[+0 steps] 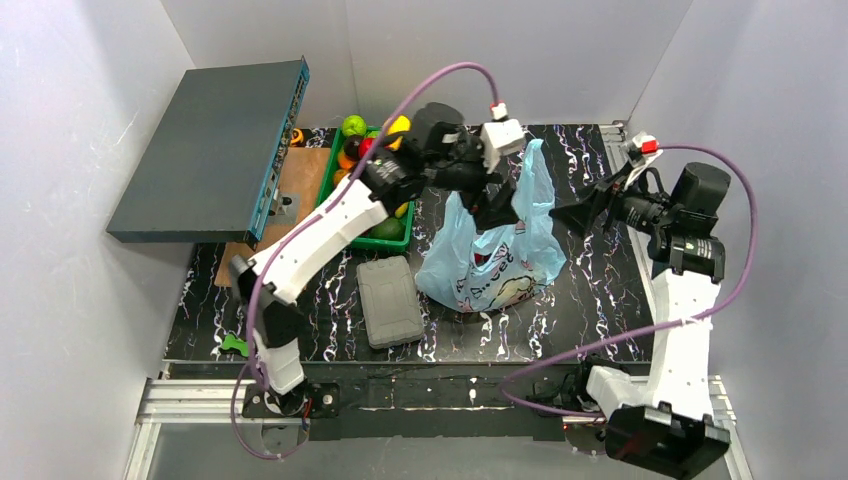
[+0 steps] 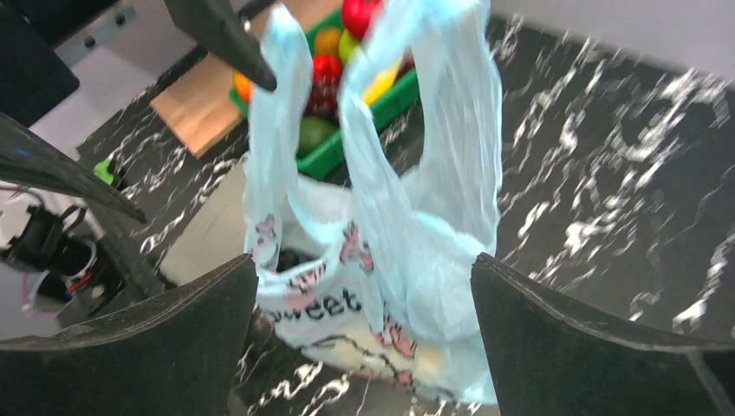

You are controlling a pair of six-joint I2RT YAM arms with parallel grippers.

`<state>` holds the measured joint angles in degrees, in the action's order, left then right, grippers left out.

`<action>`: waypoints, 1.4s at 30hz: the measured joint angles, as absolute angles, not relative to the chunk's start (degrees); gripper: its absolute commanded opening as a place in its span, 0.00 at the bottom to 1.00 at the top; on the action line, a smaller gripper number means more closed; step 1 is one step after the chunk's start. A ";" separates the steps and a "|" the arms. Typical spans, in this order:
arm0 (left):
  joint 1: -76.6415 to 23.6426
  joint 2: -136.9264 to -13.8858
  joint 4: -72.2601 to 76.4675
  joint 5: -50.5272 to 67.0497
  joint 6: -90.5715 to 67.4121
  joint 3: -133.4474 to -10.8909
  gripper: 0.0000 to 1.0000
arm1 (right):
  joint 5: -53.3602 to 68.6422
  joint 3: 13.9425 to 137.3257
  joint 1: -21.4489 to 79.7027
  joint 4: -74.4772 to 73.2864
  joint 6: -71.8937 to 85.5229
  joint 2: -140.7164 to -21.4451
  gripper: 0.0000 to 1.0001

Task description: Place the fake fruits into the plastic bag and tie a complex knot

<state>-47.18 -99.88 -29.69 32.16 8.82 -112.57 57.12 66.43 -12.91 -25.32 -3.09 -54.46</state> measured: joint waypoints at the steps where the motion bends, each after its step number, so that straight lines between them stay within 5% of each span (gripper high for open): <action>1: -47.99 -102.06 -30.46 30.76 8.91 -114.65 0.98 | 58.37 65.23 -13.93 -26.98 -4.69 -55.42 0.99; 8: -50.09 -113.58 -33.93 21.41 10.72 -125.12 0.98 | 62.78 60.25 -15.68 -32.05 -16.34 -62.52 0.98; 27: -49.15 -116.42 -25.80 18.46 17.74 -127.04 0.98 | 67.94 61.49 -7.99 -19.42 -24.86 -74.63 0.98; 35: -46.48 -116.97 -20.84 20.67 16.97 -126.54 0.98 | 69.56 61.47 -3.25 -17.10 -25.96 -75.46 0.56; 42: -44.53 -116.81 -17.04 26.72 15.99 -122.85 0.96 | 71.96 61.04 -1.96 -18.22 -29.56 -71.40 0.45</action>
